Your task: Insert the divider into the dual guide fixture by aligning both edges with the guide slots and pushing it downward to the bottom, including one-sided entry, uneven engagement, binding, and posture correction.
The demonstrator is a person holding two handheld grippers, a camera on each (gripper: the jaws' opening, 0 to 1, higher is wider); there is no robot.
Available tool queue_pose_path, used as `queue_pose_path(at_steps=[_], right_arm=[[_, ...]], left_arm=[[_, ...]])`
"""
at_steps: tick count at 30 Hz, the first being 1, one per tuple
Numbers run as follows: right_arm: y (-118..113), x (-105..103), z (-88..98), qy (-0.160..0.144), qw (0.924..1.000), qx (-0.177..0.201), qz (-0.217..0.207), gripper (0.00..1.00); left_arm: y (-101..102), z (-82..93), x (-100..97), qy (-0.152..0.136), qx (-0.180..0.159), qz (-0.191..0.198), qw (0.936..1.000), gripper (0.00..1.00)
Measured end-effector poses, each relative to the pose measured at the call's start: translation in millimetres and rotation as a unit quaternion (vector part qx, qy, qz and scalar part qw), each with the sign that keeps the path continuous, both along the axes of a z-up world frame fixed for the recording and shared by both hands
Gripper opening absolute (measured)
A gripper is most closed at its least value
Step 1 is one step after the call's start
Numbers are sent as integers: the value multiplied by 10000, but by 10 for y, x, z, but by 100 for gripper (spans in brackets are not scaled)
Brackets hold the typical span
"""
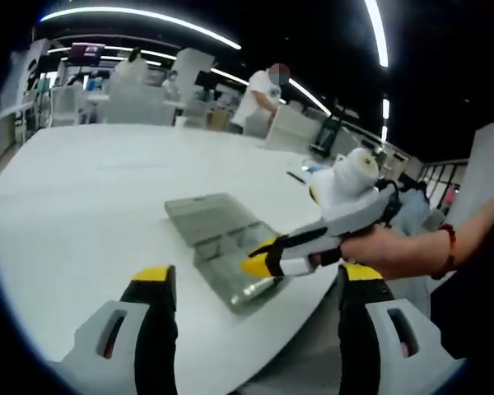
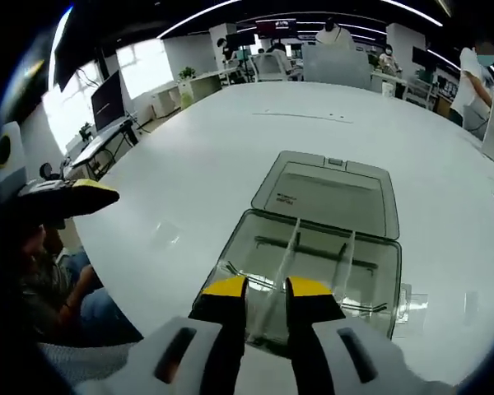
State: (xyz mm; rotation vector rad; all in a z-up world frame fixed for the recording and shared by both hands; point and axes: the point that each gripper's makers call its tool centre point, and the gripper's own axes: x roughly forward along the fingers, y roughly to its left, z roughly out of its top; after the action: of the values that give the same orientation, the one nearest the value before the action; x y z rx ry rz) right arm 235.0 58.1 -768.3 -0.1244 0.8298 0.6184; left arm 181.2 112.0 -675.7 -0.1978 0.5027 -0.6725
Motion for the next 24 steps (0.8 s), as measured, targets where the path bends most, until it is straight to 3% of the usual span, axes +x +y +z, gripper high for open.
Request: queue_pose_path(at_steps=[9, 24], right_arm=[[-199, -46, 252, -147, 9982, 555, 188, 16], [-573, -66, 388, -230, 9947, 946, 322, 19]], left_arm=[[-376, 23, -27, -66, 178, 91, 9998, 80], [-750, 28, 11, -153, 430, 135, 9989, 80]])
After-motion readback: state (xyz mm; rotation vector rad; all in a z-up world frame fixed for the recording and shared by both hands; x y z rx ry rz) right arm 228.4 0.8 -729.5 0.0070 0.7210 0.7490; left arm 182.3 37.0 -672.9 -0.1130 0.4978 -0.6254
